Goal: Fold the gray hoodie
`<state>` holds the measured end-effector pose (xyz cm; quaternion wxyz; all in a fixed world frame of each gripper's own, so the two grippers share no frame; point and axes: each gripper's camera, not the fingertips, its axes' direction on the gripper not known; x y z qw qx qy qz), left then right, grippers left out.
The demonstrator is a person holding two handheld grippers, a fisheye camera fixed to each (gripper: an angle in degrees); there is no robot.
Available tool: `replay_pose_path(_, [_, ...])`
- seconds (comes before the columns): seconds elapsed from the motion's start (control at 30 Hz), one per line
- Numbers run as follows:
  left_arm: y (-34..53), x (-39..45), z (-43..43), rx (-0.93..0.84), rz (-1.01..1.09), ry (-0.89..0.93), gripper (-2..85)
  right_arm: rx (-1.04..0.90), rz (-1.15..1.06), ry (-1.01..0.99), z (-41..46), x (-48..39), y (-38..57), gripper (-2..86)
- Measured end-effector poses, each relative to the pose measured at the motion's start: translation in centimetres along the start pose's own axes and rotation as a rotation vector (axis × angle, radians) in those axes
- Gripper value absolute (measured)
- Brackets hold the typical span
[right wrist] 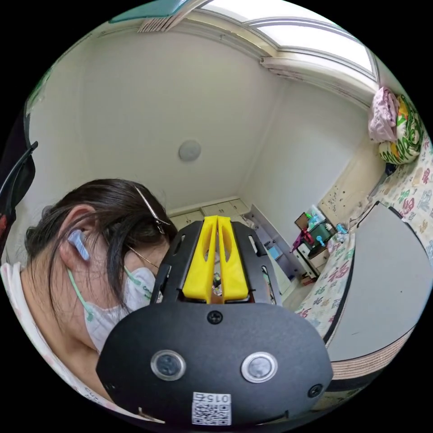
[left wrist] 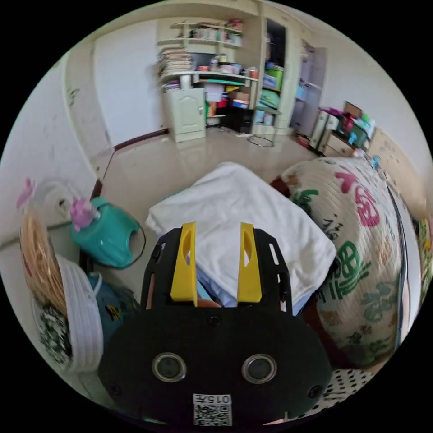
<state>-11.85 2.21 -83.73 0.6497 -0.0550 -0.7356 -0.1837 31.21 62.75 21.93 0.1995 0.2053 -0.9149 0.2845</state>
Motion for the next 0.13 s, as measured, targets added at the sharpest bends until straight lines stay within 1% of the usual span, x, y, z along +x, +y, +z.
replay_pose_path(0.07, [-0.6, -3.0, 0.3, -0.007, -0.169, 0.039, 14.4, -0.024, 0.038, -0.064, -2.9, -2.3, -0.2, -0.6])
replay_pose_path(0.13, [-1.6, -4.2, 0.2, -0.001, -0.220, 0.029, 15.6, -0.039, 0.062, -0.114, -5.0, -3.7, -0.3, -0.6])
